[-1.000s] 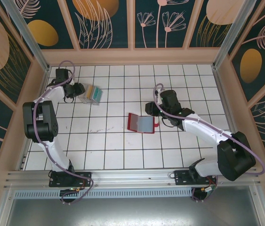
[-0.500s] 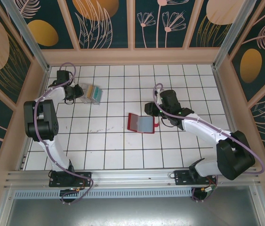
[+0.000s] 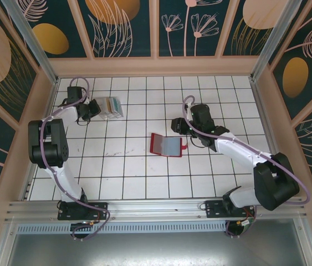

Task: Put the credit cards into the card holder
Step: Move the storage box to the top-center of the table.

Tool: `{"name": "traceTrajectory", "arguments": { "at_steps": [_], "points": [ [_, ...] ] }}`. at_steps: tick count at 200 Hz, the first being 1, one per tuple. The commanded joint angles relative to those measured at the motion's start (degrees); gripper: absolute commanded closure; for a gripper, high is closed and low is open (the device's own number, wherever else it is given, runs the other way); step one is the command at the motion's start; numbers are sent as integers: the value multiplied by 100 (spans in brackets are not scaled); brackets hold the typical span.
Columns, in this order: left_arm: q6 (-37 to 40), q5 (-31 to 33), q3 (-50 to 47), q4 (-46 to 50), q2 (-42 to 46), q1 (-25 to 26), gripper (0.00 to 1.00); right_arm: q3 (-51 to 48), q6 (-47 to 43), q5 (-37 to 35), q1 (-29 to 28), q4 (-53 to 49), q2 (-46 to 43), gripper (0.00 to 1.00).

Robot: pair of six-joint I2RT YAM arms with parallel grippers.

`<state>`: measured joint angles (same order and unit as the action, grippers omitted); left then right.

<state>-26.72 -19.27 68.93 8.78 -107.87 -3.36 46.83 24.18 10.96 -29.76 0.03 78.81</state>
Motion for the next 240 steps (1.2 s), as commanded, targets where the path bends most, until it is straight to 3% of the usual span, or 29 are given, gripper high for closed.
{"name": "traceTrajectory", "arguments": {
  "at_steps": [1,48,115,136,161,190,240],
  "points": [
    [-598,-479,-186,-42,233,363,94,51,134,108,57,197,100,61],
    [-1595,-287,-247,-483,412,1131,94,263,242,127,161,95,358,62],
    [-2187,298,361,-635,-117,2344,92,828,479,17,251,-119,933,56],
    [-2228,353,576,-680,-291,2577,86,1064,702,94,233,-59,1212,54],
    [-2446,38,541,-950,-463,2656,82,1460,911,202,140,-14,1539,54],
    [-2523,-356,350,-1202,-389,2641,72,2302,913,-173,-66,-702,2160,49],
    [-2400,-489,-442,-1090,807,2102,67,3795,-155,-640,-487,-1740,3271,40]
  ]
}}
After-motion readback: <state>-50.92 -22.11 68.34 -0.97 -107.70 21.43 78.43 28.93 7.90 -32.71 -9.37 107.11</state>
